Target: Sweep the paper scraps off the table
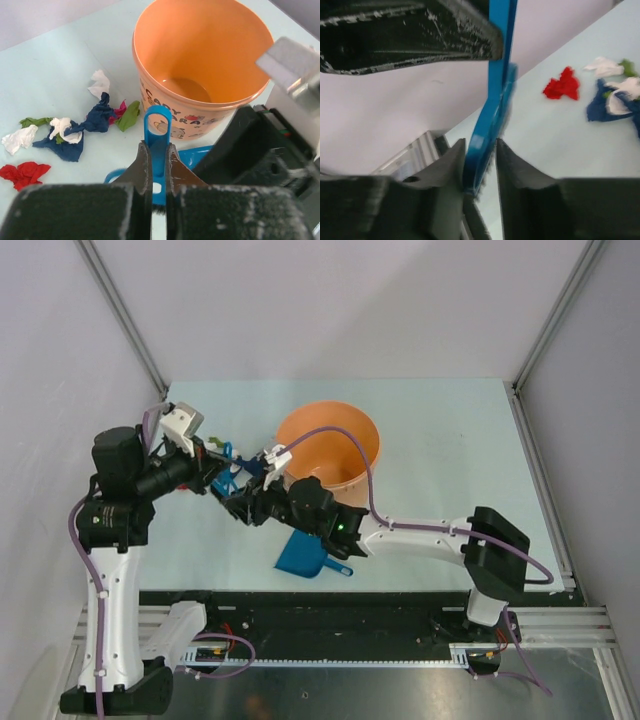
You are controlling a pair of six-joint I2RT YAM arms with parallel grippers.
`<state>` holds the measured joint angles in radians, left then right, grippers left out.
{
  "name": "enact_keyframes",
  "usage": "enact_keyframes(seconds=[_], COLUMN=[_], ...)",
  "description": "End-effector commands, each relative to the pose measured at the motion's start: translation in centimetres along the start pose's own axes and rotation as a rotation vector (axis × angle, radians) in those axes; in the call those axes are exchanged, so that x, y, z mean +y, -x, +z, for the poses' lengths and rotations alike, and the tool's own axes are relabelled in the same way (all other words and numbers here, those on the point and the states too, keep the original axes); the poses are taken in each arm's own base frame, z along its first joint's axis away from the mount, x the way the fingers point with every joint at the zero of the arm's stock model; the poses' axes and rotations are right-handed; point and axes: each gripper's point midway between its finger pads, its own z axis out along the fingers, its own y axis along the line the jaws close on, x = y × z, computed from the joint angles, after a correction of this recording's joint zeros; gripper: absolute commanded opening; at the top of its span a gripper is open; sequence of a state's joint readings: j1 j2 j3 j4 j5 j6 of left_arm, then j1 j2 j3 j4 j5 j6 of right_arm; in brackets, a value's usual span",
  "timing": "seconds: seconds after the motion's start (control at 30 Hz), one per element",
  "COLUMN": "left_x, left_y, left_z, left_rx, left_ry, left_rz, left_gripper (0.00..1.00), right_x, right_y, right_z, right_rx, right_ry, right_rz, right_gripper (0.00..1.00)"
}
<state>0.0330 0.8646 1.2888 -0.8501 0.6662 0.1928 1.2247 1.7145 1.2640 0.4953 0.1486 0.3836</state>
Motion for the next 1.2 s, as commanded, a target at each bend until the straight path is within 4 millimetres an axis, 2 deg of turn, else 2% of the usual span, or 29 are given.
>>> enact_keyframes(seconds=[0.0, 0.03, 0.1, 0.17, 0.2, 0.27, 0.3, 0.33, 0.37, 0.4, 0.43, 0.5, 0.53, 0.63, 0.7, 0.73, 0.83, 0.9, 1.0, 1.13, 1.17], left_x=[-1.1, -1.4, -2.8, -4.6, -6.1, -7.8, -8.3, -8.3, -8.4, -8.3, -8.0, -8.0, -8.9, -10.3, -11.1, -12.7, -15.0, -15.4, -15.4, -16.3, -16.5], left_y=[2.3, 2.5, 2.6, 2.7, 2.5, 2.3, 1.3, 1.3, 1.2, 0.7, 0.7, -0.3, -0.8, -2.7, -4.3, -5.1, -5.7, -5.7, -5.5, -5.2, -5.1], left_z=[-0.8, -1.0, -1.0, -1.3, -1.7, -2.7, -3.0, -3.2, -3.4, -3.5, -3.6, -3.7, -3.7, -3.6, -3.6, -3.9, -4.7, -4.9, -4.4, -4.3, -4.2], left_rx=[-0.062, -0.069, -0.074, -0.087, -0.087, -0.085, -0.062, -0.057, -0.051, -0.032, -0.024, 0.006, 0.018, 0.083, 0.152, 0.179, 0.197, 0.197, 0.211, 0.215, 0.224], left_ry=[-0.012, -0.027, -0.102, -0.209, -0.295, -0.389, -0.415, -0.408, -0.404, -0.404, -0.382, -0.396, -0.445, -0.544, -0.593, -0.683, -0.799, -0.822, -0.823, -0.877, -0.882], left_rz=[-0.073, -0.079, -0.089, -0.055, -0.031, 0.034, 0.09, 0.116, 0.134, 0.162, 0.18, 0.211, 0.22, 0.247, 0.308, 0.341, 0.382, 0.39, 0.378, 0.355, 0.34], left_gripper=[0.0, 0.0, 0.0, 0.0, 0.08, 0.36, 0.65, 0.75, 0.82, 0.95, 0.99, 1.0, 1.0, 1.0, 0.99, 0.98, 0.98, 0.97, 0.97, 0.9, 0.84], right_x=[2.4, 2.3, 2.6, 2.4, 2.7, 3.0, 3.1, 2.1, 1.9, 0.3, 0.3, -0.7, -1.7, -2.3, -1.8, -1.8, -2.2, -2.3, -1.1, -0.7, -0.7], right_y=[0.6, 0.3, 0.9, 0.3, 0.1, -0.5, 0.7, -1.0, -1.2, -2.6, -1.6, -2.3, -2.0, -2.9, -3.1, -3.3, -3.2, -3.2, -3.4, -4.0, -4.0], right_z=[0.9, 0.8, 0.0, -1.2, -2.8, -4.9, -6.4, -8.2, -9.3, -10.8, -12.2, -14.4, -15.7, -18.6, -20.2, -20.7, -21.7, -22.2, -22.7, -22.3, -22.2], right_rx=[0.011, 0.029, 0.049, 0.119, 0.183, 0.264, 0.27, 0.381, 0.412, 0.487, 0.477, 0.532, 0.538, 0.606, 0.633, 0.645, 0.662, 0.669, 0.668, 0.677, 0.676], right_ry=[0.112, 0.117, 0.151, 0.17, 0.216, 0.282, 0.305, 0.29, 0.309, 0.283, 0.293, 0.296, 0.289, 0.328, 0.385, 0.401, 0.411, 0.42, 0.474, 0.479, 0.476], right_rz=[0.002, -0.005, -0.061, -0.138, -0.216, -0.293, -0.355, -0.35, -0.372, -0.371, -0.386, -0.376, -0.378, -0.385, -0.439, -0.45, -0.496, -0.514, -0.521, -0.54, -0.541], right_gripper=[0.15, 0.03, 0.0, 0.0, 0.0, 0.0, 0.0, 0.0, 0.0, 0.0, 0.0, 0.0, 0.0, 0.0, 0.0, 0.0, 0.0, 0.0, 0.0, 0.0, 0.0])
